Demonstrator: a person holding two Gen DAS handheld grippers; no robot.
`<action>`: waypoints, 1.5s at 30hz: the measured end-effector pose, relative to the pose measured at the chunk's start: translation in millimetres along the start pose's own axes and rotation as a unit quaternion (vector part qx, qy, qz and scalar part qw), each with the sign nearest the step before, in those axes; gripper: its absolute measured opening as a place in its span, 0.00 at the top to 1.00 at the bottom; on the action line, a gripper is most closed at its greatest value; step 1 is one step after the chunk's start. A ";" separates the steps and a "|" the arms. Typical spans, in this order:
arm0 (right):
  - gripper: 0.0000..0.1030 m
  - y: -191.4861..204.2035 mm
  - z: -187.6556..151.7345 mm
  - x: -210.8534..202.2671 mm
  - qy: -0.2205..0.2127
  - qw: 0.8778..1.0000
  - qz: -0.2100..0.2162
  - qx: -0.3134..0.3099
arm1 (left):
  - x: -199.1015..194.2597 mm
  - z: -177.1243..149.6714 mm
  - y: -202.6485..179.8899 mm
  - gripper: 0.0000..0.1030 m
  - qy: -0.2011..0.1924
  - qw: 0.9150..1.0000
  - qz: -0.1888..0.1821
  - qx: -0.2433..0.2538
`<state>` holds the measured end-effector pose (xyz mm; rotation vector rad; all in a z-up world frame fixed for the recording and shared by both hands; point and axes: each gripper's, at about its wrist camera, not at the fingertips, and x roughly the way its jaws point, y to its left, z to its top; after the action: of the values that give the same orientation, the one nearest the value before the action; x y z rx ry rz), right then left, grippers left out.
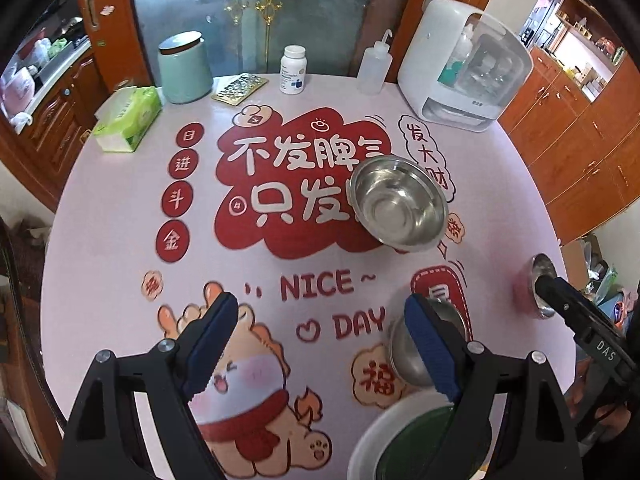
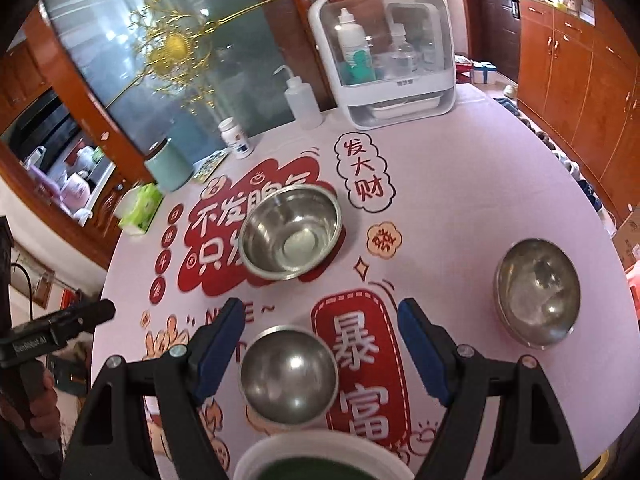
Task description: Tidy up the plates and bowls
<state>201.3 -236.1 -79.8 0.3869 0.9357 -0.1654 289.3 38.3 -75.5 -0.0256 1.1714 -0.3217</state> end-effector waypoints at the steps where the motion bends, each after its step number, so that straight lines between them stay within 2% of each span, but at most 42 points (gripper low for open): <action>1: 0.23 0.0 4.2 4.8 -0.001 1.000 -0.005 0.002 | 6.1 5.9 0.0 0.18 0.003 1.000 -0.001 0.000; 12: 0.23 -1.6 35.4 57.4 0.000 1.000 -0.013 0.013 | 71.2 50.0 -9.3 0.18 0.015 0.999 -0.031 -0.006; 25: 0.24 -21.1 36.1 125.9 0.046 0.998 0.027 0.029 | 146.1 62.0 -27.2 0.21 0.029 0.998 -0.053 -0.028; 29: 0.24 -24.9 32.6 140.1 0.061 0.997 0.037 0.039 | 162.7 63.4 -29.8 0.24 0.031 0.998 -0.044 -0.032; 33: 0.36 -28.7 29.7 152.0 0.074 0.995 0.044 0.045 | 180.7 63.1 -32.7 0.25 0.052 0.997 -0.044 -0.026; 37: 0.49 -32.8 26.8 159.6 0.082 0.994 0.054 0.058 | 192.9 61.5 -37.2 0.35 0.070 0.997 -0.039 -0.018; 41: 0.56 -31.2 26.3 163.5 0.079 0.993 0.065 0.054 | 199.9 61.1 -39.2 0.39 0.079 0.996 -0.037 -0.015; 45: 0.67 -30.3 27.2 168.4 0.084 0.993 0.069 0.056 | 206.6 59.7 -38.8 0.46 0.088 0.995 -0.037 -0.015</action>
<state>311.3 -269.9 -209.2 0.5741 1.0634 -0.0587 406.4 -61.5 -230.7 -0.0684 1.3525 -0.3782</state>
